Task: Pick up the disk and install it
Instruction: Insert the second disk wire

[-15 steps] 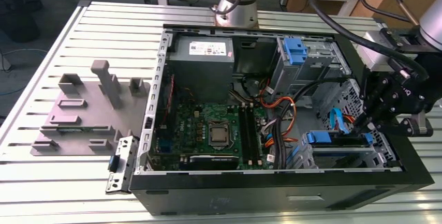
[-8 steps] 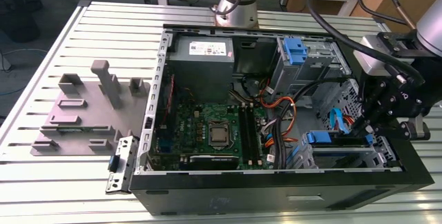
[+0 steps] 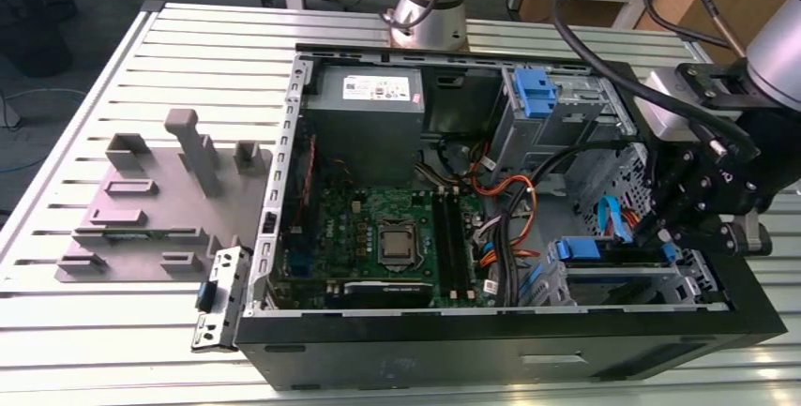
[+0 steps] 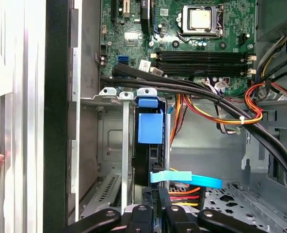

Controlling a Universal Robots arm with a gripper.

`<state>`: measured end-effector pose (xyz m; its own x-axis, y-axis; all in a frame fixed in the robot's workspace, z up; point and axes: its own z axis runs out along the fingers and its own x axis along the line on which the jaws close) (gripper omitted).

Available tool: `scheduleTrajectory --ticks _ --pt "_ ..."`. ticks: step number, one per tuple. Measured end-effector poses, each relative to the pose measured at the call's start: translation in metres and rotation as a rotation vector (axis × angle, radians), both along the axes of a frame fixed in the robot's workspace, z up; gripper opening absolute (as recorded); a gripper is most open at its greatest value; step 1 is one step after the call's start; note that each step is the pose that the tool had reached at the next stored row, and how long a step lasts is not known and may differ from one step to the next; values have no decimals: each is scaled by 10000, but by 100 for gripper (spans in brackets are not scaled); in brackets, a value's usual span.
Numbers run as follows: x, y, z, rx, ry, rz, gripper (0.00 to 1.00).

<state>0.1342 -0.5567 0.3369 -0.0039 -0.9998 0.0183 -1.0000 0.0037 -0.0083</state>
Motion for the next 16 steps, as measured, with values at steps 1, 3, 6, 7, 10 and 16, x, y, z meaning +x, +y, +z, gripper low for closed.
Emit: scheduleTrajectory --ticks 1,3,6,7,10,16 --pt "-1 5 -3 3 0 1 16" --pt "-2 18 -7 9 0 0 16" --pt "-5 27 -12 9 0 0 16" --pt "-5 27 -12 8 0 0 16" --pt "-6 27 -14 1 0 1 16" --pt "-6 20 -14 -24 0 0 16"
